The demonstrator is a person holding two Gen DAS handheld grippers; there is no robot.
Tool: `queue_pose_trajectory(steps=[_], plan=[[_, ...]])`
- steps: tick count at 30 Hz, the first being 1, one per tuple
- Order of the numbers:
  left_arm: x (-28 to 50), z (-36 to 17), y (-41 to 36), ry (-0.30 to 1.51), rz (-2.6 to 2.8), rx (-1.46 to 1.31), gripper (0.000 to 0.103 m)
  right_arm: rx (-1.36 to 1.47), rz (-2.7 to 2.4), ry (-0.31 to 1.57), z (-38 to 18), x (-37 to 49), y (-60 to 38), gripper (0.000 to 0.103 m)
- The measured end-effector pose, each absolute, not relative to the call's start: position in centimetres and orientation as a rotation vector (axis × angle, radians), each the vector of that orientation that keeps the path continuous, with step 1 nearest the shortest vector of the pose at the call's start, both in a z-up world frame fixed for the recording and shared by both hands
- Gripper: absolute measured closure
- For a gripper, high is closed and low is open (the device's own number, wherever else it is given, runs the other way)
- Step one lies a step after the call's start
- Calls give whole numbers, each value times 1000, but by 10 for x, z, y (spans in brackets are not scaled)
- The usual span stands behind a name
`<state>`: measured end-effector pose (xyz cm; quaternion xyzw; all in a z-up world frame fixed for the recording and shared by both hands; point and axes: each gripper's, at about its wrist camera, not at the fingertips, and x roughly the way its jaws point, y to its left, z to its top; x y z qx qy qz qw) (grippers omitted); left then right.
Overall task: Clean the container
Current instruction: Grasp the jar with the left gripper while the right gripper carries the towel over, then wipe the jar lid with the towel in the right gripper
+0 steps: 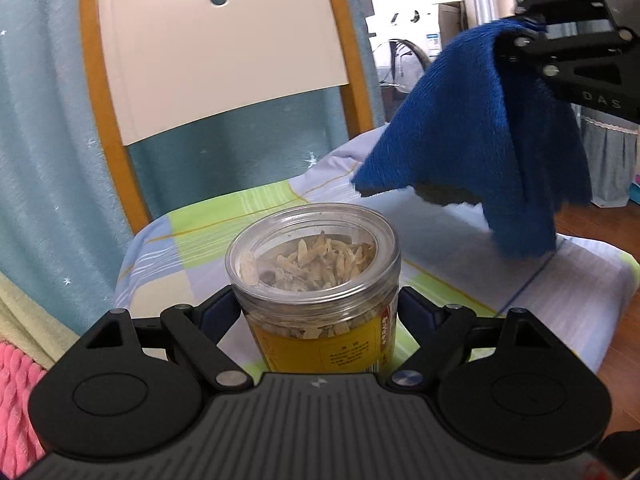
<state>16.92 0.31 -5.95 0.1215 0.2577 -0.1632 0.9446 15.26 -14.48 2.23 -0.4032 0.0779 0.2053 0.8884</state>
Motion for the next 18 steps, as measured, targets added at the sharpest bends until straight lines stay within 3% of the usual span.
queue_pose_trajectory(steps=[18], plan=[[158,-65,12,491,-405,250,18,-482,888,444,8,192,-95,99]])
